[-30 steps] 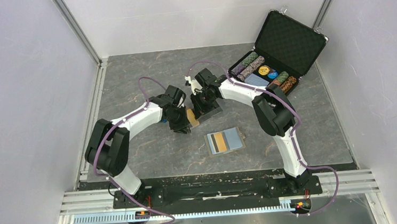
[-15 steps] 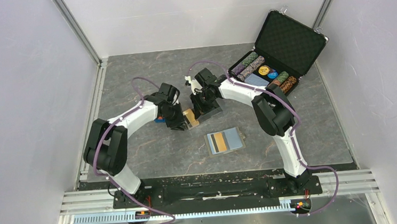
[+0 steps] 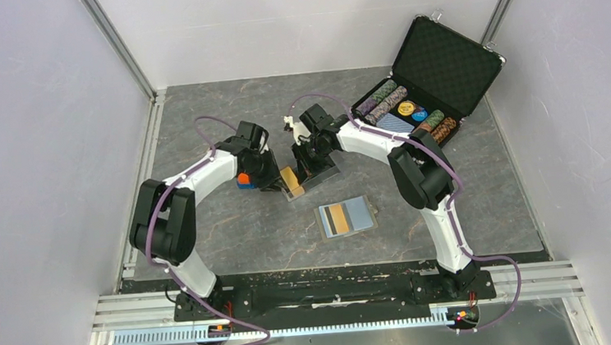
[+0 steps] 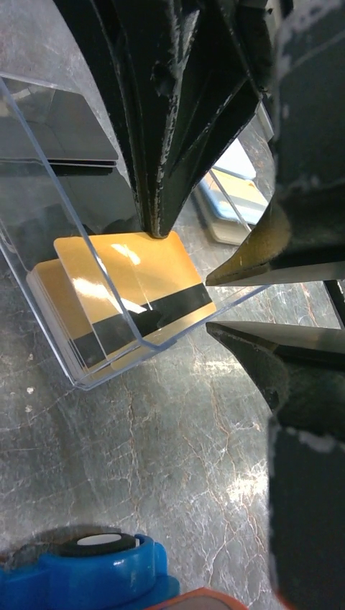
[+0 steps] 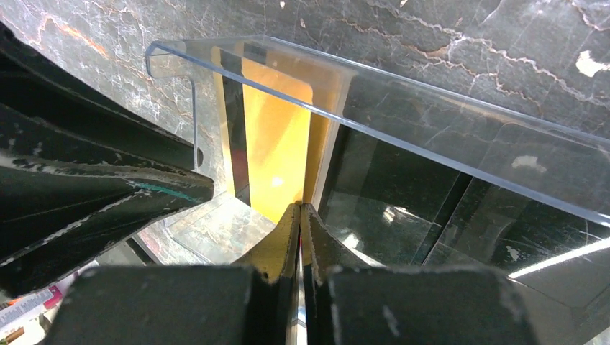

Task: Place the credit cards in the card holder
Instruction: Pick up the credit card from the storage box.

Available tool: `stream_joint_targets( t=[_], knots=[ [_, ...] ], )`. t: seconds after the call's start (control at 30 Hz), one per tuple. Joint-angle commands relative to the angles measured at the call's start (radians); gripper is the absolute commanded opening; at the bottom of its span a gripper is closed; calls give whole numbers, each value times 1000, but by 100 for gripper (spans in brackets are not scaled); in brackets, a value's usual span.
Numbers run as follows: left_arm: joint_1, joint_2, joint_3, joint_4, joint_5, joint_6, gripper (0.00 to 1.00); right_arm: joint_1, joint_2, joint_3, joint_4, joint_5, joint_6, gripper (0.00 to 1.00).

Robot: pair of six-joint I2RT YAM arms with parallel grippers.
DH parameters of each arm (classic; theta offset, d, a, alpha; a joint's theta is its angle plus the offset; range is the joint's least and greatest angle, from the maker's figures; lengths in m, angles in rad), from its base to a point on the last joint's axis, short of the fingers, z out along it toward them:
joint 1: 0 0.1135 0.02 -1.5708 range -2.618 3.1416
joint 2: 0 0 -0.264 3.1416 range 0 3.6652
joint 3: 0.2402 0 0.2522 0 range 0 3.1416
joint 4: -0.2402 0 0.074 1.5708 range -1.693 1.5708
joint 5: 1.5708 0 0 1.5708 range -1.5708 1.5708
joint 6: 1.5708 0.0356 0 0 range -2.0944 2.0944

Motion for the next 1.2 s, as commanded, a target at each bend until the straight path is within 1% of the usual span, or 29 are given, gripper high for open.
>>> stream_joint_targets(
  t=[0.0, 0.17, 0.23, 0.33, 0.4, 0.5, 0.57, 0.83, 0.87, 0.93, 1.0, 1.13, 1.17],
  knots=[
    [2, 22, 42, 33, 16, -28, 31, 8, -49, 45, 26, -34, 15, 1],
    [1, 34, 51, 12, -2, -11, 31, 10, -48, 44, 41, -61, 23, 14],
    [1, 35, 51, 4, -15, -6, 31, 10, -51, 44, 54, -81, 30, 16],
    [1, 39, 50, 2, -18, -3, 31, 13, -56, 38, 84, -117, 45, 15],
    [1, 41, 49, 2, -18, -2, 31, 15, -61, 36, 98, -133, 58, 12],
    [1, 44, 47, 0, -21, 2, 30, 15, -65, 36, 119, -153, 82, 3],
    [2, 47, 49, -6, -26, 4, 30, 15, -69, 39, 120, -155, 88, 0],
    [0, 66, 57, -15, -34, 14, 29, 18, -55, 10, 152, -196, 117, 0],
    [2, 66, 57, -16, -36, 16, 30, 19, -51, 6, 157, -199, 123, 1],
    [1, 63, 57, -18, -40, 18, 29, 19, -44, 2, 162, -197, 125, 9],
    [2, 64, 58, -21, -40, 20, 29, 19, -35, -2, 162, -193, 124, 13],
    [1, 62, 60, -23, -39, 21, 29, 21, -15, -2, 168, -201, 123, 15],
    [1, 62, 60, -23, -39, 22, 29, 21, -11, -4, 169, -201, 124, 14]
  ],
)
